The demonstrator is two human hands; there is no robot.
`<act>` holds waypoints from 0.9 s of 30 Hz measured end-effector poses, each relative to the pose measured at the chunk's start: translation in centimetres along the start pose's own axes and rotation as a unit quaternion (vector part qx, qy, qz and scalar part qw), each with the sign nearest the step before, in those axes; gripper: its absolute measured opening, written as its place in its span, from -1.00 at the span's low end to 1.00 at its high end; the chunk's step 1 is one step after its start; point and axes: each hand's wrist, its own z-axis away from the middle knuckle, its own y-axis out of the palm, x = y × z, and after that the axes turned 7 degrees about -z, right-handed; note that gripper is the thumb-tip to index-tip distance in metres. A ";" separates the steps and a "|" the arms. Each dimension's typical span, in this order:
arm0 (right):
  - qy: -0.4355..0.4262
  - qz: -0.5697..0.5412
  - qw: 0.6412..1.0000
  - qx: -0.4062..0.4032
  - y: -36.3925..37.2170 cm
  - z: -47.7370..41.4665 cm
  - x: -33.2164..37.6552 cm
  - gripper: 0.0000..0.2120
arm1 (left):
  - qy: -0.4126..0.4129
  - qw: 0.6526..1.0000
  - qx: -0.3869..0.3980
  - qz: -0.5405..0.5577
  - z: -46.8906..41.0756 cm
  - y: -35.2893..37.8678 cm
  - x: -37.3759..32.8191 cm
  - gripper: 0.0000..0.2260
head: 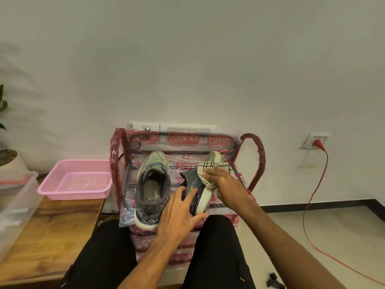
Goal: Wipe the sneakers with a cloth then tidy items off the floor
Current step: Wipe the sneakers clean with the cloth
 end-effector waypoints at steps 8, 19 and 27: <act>-0.058 0.044 0.997 0.032 0.5 1.4 3.0 -0.34 | -0.007 0.999 -0.031 0.039 0.4 0.2 -0.6 -0.39; -0.106 0.040 0.993 0.018 1.8 0.6 3.1 -0.41 | -0.010 0.998 -0.051 0.037 0.4 0.3 -1.2 -0.51; -0.028 0.041 0.999 0.000 1.1 -1.9 2.8 -0.43 | 0.004 0.998 -0.057 0.000 0.6 0.5 -1.3 -0.53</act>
